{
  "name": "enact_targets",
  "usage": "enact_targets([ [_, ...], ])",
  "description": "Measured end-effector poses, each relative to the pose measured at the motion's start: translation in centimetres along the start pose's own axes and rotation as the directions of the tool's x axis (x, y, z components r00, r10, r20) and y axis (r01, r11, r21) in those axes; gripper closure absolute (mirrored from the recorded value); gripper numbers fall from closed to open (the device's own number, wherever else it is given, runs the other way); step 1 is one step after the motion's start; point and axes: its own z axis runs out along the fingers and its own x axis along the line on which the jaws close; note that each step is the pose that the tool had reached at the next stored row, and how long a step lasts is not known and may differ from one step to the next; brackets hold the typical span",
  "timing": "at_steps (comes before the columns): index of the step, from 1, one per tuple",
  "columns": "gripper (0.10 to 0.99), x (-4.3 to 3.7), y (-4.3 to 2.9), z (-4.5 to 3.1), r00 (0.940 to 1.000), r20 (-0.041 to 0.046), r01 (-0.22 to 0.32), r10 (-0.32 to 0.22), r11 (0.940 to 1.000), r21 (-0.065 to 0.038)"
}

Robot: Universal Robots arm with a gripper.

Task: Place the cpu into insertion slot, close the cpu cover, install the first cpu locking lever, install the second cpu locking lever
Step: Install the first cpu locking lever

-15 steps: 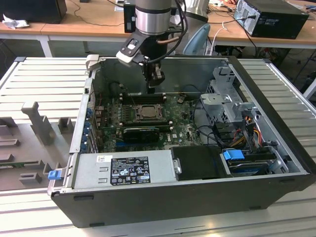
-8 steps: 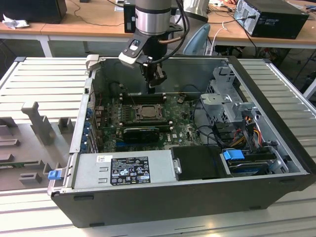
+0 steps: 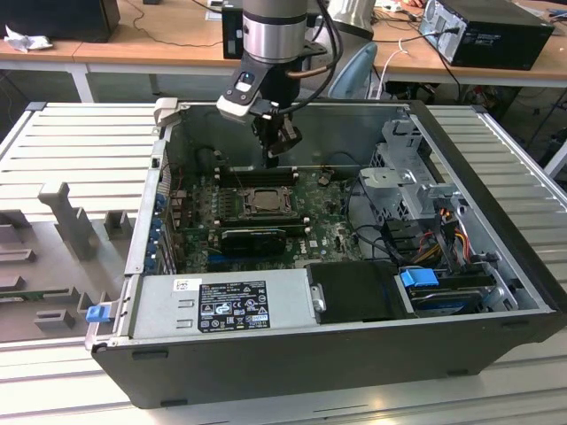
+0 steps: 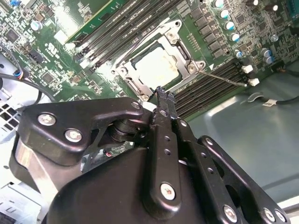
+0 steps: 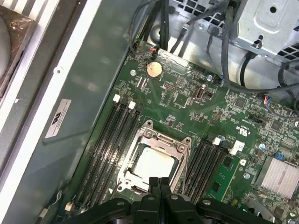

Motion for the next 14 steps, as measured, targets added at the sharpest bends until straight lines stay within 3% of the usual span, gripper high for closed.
enact_targets([
  [6, 0.98, 0.0, 0.0, 0.0, 0.998, -0.0007, 0.062, -0.062, 0.998, -0.001],
  [14, 0.98, -0.02, 0.02, 0.0, 0.9896, -0.0015, 0.144, -0.144, 0.9896, -0.003],
])
